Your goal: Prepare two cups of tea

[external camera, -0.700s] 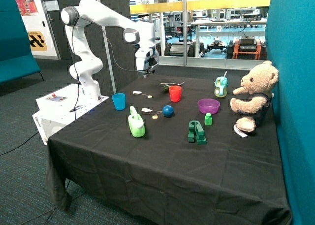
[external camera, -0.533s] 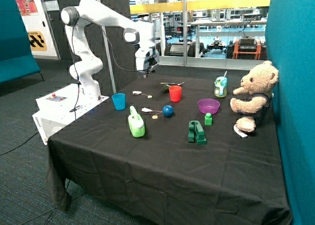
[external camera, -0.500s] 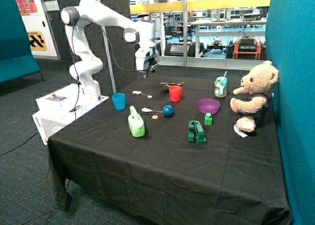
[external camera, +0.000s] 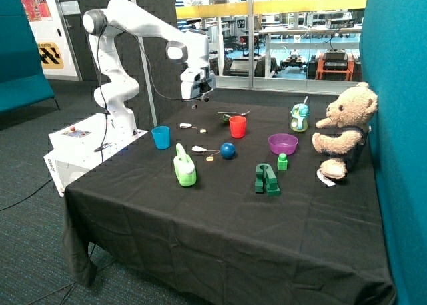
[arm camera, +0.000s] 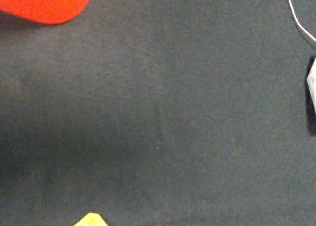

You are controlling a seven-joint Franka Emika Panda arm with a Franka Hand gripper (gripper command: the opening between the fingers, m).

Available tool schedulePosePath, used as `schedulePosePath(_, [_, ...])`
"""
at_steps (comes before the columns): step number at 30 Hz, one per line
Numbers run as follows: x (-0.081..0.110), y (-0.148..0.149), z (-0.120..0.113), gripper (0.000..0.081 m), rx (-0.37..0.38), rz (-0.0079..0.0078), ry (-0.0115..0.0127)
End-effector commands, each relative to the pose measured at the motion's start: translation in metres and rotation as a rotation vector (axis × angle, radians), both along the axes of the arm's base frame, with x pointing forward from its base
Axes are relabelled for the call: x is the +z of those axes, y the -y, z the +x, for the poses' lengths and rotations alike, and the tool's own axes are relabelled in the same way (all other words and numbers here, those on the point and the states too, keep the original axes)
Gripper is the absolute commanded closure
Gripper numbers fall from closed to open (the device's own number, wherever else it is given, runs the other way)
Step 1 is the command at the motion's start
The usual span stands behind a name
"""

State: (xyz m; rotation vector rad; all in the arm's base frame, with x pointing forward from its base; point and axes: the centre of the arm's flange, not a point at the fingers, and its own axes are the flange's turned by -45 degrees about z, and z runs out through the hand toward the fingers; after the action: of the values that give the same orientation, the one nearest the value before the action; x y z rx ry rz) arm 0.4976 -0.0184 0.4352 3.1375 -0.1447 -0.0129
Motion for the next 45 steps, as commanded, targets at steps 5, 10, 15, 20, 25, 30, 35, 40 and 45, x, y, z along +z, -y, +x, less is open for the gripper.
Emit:
schedulePosePath(5, [-0.035, 0.021, -0.005, 0.0385, 0.002, 0.0003, 0.0082])
schedulePosePath(10, [-0.050, 0.030, -0.010, 0.0381, 0.003, 0.0004, 0.0082])
schedulePosePath(15, [-0.063, 0.043, -0.013, 0.0358, -0.006, 0.0003, 0.0082])
schedulePosePath(20, [-0.075, 0.055, -0.013, 0.0346, -0.009, 0.0003, 0.0082])
schedulePosePath(25, [-0.084, 0.062, -0.011, 0.0326, -0.009, 0.0003, 0.0082])
schedulePosePath(30, [-0.091, 0.065, -0.009, 0.0309, 0.006, 0.0004, 0.0082])
schedulePosePath(35, [-0.104, 0.070, -0.006, 0.0277, 0.025, 0.0004, 0.0082])
schedulePosePath(40, [-0.114, 0.076, -0.004, 0.0237, 0.033, 0.0005, 0.0082])
schedulePosePath(45, [-0.122, 0.080, 0.000, 0.0209, 0.042, 0.0005, 0.0082])
